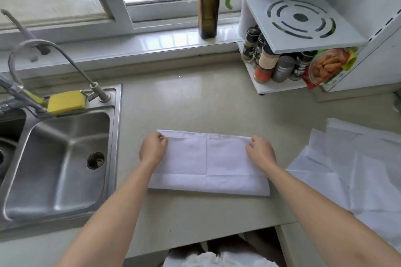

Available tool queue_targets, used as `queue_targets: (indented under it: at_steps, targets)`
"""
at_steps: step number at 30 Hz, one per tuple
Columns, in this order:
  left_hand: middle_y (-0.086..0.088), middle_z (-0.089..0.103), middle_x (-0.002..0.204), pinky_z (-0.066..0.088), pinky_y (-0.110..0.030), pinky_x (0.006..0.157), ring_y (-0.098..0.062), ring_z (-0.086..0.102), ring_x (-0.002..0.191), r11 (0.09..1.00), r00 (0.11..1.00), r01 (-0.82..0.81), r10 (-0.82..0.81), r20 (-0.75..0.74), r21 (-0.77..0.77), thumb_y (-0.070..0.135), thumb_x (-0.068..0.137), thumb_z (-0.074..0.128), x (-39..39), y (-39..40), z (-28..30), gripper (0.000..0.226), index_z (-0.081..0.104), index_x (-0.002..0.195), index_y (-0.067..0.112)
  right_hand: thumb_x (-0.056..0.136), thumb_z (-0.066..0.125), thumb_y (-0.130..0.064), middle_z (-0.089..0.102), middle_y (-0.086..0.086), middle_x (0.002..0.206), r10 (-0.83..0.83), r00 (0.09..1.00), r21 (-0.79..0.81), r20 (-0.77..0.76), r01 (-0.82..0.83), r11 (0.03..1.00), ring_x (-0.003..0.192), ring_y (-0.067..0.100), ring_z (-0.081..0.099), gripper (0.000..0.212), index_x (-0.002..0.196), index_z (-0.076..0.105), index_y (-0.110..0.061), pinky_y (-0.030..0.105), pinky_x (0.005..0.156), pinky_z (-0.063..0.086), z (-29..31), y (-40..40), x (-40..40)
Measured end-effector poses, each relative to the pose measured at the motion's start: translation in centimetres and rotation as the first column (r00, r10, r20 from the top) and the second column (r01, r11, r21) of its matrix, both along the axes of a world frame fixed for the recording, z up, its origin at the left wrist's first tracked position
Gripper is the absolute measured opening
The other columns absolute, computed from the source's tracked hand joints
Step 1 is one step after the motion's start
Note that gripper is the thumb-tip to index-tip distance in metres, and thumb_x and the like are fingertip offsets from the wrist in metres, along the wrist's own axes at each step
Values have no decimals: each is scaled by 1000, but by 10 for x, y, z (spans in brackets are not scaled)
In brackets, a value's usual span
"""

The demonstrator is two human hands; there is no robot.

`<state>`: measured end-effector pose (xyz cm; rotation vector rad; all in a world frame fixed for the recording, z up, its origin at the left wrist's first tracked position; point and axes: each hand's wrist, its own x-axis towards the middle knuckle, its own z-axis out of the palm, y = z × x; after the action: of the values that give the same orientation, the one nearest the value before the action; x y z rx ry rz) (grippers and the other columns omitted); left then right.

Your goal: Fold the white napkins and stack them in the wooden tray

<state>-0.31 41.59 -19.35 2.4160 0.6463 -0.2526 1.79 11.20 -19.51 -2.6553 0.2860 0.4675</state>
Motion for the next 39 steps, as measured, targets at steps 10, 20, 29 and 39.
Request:
queue_targets:
  at_steps: [10,20,29,39]
  targets:
    - [-26,54,106,32,-37,68,-41,52,95,988,993,92,-83,-79,120,14,100,36,10,-11,-12,23,50,99,-4,93,45,-5,49,21,114,-83,981,26,178,79,997,91,40,55,14,99,55,2,40,75,43,-17,-1,0]
    - [-27,51,117,36,-38,76,-41,53,99,961,976,136,-88,-197,242,10,100,24,23,-15,-12,30,47,114,0,93,41,-1,46,19,120,-229,959,44,168,224,974,85,39,56,16,101,54,4,41,74,45,-22,7,0]
    - [-28,54,111,38,-40,73,-42,55,96,943,973,173,-118,-200,285,10,100,25,27,-13,-17,26,46,112,1,92,44,-5,47,20,121,-261,949,24,178,261,965,90,39,57,20,105,55,5,42,78,47,-25,9,1]
    - [-26,54,112,38,-42,73,-41,55,96,934,975,157,-93,-203,322,13,101,26,28,-16,-14,27,46,117,5,84,62,-17,42,18,137,-140,936,-193,323,210,959,127,36,39,50,128,44,-3,43,103,31,-10,30,-11]
